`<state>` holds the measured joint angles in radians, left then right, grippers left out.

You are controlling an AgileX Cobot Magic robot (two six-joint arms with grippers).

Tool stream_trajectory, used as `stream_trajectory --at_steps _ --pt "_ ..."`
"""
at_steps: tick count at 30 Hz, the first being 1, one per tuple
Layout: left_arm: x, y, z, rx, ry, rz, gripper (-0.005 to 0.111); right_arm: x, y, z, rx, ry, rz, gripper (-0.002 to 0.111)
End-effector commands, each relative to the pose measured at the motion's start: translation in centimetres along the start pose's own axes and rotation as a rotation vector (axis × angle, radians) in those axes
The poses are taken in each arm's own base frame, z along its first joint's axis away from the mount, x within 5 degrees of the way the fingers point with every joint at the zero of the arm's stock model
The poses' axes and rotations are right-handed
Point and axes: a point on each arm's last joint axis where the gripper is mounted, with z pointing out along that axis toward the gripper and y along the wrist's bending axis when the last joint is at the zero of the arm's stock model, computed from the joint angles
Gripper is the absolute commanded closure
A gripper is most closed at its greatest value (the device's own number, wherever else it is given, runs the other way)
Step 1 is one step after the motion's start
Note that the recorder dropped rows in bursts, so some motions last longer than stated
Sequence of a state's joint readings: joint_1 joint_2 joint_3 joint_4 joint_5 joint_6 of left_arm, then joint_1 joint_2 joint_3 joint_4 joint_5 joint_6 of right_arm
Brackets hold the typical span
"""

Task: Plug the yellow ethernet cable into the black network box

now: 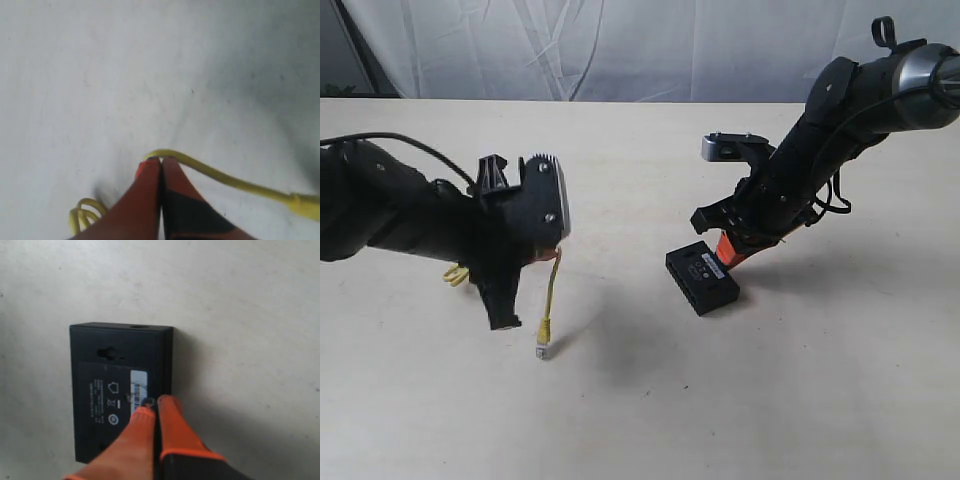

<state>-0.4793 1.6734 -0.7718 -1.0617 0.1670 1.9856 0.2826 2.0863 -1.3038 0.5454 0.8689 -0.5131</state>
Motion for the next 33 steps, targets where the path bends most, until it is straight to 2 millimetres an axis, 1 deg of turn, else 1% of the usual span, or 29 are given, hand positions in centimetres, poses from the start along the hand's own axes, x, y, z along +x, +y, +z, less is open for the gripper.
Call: stream_trajectory --at_steps 1,6,10,13,18,21,25,28,33 --pt "-1.3 0.8 -0.2 0.004 -0.064 -0.224 0.107 0.1 -0.2 0.0 0.020 0.004 -0.020 0.109" --pt "-2.1 1.3 -0.5 0.039 -0.093 -0.430 0.107 0.1 -0.3 0.0 0.023 0.005 -0.024 0.109" --pt "-2.7 1.5 -0.7 0.091 -0.084 -0.513 0.107 0.2 -0.4 0.0 0.034 0.012 -0.035 0.109" --pt "-3.0 1.9 -1.1 0.139 -0.025 -0.534 0.107 0.2 -0.4 0.0 0.037 0.014 -0.038 0.109" --pt "-3.2 2.7 -2.1 0.193 0.137 -0.591 0.107 0.2 -0.4 0.0 0.037 0.014 -0.038 0.109" --pt "-3.1 2.6 -2.4 0.224 0.188 -0.624 0.107 0.2 -0.4 0.0 0.037 0.014 -0.038 0.109" --pt "-2.9 1.9 -2.6 0.283 0.243 -0.642 0.107 0.2 -0.4 0.0 0.038 0.011 -0.037 0.109" --pt "-2.7 1.8 -2.7 0.300 0.264 -0.631 0.107 0.2 -0.4 0.0 0.038 0.011 -0.037 0.109" --pt "-3.0 2.2 -2.4 0.261 0.223 -0.650 0.107 0.2 -0.4 0.0 0.038 0.011 -0.037 0.109"
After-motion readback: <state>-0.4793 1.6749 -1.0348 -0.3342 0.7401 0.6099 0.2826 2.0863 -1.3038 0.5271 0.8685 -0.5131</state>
